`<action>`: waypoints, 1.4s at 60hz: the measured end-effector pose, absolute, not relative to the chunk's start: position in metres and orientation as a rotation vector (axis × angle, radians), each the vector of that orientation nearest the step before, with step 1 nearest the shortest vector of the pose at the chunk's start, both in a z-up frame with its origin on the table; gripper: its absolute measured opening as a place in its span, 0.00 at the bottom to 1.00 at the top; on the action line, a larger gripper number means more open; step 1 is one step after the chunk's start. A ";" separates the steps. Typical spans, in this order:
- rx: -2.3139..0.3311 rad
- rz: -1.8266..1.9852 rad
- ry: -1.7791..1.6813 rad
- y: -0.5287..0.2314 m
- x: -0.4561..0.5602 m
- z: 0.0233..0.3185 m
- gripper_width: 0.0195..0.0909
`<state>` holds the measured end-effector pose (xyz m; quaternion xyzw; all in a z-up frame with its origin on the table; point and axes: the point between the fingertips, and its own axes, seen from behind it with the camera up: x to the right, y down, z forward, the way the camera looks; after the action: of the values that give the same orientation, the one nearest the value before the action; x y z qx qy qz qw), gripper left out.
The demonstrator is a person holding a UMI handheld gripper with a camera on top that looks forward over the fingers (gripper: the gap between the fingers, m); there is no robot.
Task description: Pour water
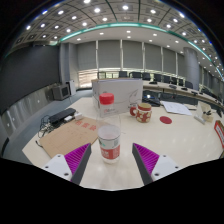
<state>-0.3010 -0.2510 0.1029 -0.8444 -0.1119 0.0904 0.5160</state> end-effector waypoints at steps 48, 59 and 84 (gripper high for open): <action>-1.872 0.321 0.014 -0.142 -0.352 0.132 0.21; -1.774 0.735 0.290 -0.096 -0.373 0.207 0.20; -1.445 1.732 1.035 0.044 -0.360 0.250 0.20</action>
<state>-0.3599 0.0443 0.2499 -0.5508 0.3945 0.6603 0.3242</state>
